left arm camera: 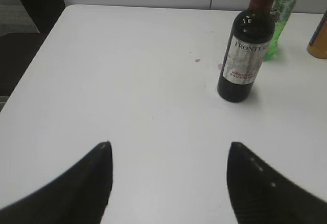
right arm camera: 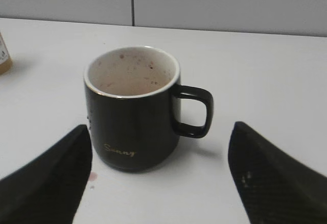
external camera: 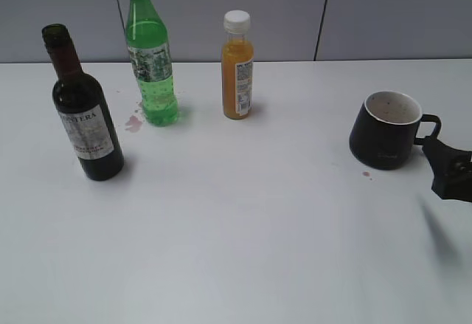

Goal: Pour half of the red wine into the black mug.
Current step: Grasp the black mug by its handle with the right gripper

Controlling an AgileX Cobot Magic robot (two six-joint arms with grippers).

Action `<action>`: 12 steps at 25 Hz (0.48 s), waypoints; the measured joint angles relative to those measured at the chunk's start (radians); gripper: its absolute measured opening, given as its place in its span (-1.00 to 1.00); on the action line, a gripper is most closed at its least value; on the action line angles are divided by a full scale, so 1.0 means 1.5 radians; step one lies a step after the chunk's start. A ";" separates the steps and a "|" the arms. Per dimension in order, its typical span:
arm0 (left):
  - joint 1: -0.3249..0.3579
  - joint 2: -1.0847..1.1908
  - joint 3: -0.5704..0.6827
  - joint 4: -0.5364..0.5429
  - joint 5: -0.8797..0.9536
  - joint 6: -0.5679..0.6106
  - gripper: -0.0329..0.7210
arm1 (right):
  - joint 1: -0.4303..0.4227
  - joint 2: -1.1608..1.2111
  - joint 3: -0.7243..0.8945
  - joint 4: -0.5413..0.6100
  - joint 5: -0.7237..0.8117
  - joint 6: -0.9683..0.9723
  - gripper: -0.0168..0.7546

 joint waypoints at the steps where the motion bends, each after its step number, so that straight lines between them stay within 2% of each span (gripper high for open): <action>1: 0.000 0.000 0.000 0.000 0.000 0.000 0.46 | -0.027 0.002 0.000 -0.023 0.000 0.000 0.70; 7: 0.000 0.000 0.000 0.000 0.000 0.000 0.46 | -0.157 0.007 -0.011 -0.168 -0.001 0.016 0.73; 12: 0.000 0.000 0.000 0.000 0.000 0.000 0.46 | -0.201 0.054 -0.052 -0.232 -0.003 0.034 0.73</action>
